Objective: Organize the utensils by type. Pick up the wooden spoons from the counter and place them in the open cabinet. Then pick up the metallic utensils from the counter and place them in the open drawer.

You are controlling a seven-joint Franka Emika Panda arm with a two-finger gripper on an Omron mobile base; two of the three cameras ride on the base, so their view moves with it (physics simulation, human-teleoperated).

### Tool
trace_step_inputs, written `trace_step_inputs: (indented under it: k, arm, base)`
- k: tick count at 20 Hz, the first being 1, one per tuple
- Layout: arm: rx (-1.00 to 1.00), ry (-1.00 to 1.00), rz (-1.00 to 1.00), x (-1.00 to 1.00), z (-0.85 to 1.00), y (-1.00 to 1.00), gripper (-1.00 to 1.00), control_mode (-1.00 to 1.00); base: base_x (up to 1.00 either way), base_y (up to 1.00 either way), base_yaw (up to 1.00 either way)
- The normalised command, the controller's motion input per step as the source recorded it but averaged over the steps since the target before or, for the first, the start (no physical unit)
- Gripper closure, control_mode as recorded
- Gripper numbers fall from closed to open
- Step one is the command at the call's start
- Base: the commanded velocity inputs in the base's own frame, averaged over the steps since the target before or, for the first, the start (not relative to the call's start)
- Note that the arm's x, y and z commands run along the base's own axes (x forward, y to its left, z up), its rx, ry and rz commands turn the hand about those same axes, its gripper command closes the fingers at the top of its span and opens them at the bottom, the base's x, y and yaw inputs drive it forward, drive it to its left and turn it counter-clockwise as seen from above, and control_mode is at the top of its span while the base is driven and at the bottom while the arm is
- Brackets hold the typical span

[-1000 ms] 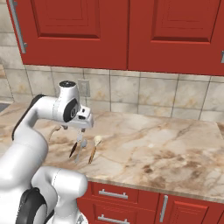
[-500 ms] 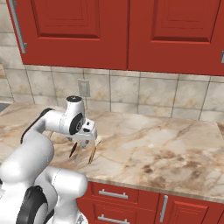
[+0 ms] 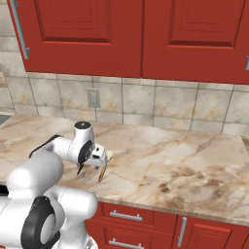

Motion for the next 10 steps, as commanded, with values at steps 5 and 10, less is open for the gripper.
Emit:
trace_step_inputs:
  k: [5, 10]
  arm:
    - [0.0, 0.0, 0.0, 0.21, -0.29, 0.14, -1.0, -1.0]
    - [0.0, 0.02, 0.0, 0.26, -0.2, 0.0, -1.0, -1.0]
  base:
    - [0.0, 0.0, 0.0]
    - [0.0, 0.0, 0.0]
